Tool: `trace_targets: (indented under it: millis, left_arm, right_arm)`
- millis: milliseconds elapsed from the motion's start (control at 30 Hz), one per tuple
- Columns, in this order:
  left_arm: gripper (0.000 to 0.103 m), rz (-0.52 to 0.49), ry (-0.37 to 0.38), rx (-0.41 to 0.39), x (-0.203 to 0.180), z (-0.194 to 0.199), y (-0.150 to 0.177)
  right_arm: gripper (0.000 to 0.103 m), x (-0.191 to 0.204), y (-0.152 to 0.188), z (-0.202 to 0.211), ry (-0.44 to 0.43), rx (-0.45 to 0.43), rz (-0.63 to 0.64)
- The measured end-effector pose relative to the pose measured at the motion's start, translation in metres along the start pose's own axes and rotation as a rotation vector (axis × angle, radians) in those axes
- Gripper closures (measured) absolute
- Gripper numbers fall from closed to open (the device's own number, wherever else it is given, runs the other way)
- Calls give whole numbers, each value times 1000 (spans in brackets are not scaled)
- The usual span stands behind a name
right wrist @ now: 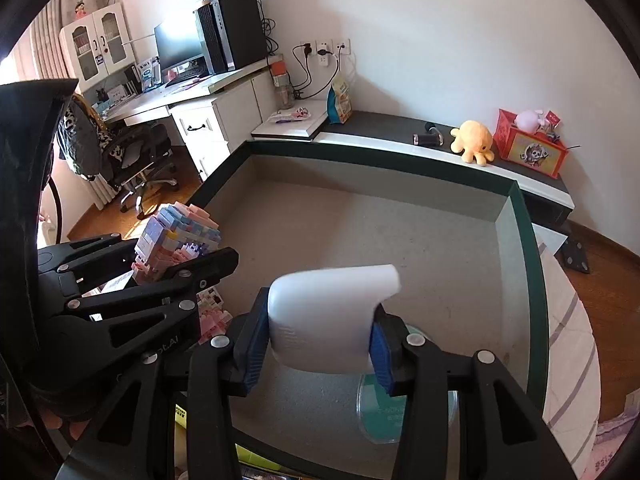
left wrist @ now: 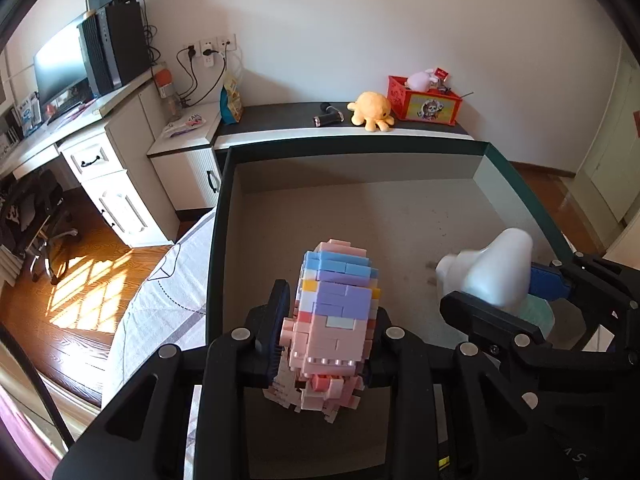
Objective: Organize rigid objects
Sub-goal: 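Carry both items over the pink box and open both tools inside, then lift both open tools away from the pink box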
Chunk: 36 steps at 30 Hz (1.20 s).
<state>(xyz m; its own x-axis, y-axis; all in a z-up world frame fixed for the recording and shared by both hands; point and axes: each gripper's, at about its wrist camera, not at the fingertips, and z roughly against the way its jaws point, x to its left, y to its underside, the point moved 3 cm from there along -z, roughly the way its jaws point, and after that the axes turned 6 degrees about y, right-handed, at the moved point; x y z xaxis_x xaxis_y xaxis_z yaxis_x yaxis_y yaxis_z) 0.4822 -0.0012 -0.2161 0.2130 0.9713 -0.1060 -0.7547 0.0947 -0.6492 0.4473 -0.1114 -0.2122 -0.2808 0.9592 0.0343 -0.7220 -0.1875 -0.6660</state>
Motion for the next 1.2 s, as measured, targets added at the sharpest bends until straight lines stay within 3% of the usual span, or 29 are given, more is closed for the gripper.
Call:
trace_targets:
  millis: [67,133,200,400,467,567,667,700,967,1200]
  left_arm:
    - [72,8,7,1,2,2,1]
    - [63,15,10,-8,6,6,1]
    - [37,40,8,-28,10,16,2]
    - [12,21,12,-176,4,82,15]
    - [6,1,-4,-237,0,111,25]
    - [3,-13,-23,-347,-10,156,46]
    - [0,-22,-54,-436,-21,196,71]
    - [0,-29,-56,-453,-26,208,79]
    - [0,-62,-60,-524,-56,268,140]
    - [0,-76,-75,-554,-72,298,173]
  right_arm:
    - [56,0,1,2,4,-3,1]
    - [52,-1,3,6,22,-15,-10]
    - [50,-3,4,14,18,-40,-30]
    - [22,-5,14,73,24,-174,-84]
    - [20,-2,22,101,55,-237,-90]
    - [16,5,41,144,88,-331,-91]
    - [0,14,64,183,122,-408,-82]
    - [0,18,71,194,130,-430,-77]
    - [0,35,122,259,197,-509,-79]
    - [0,43,159,293,254,-553,-104]
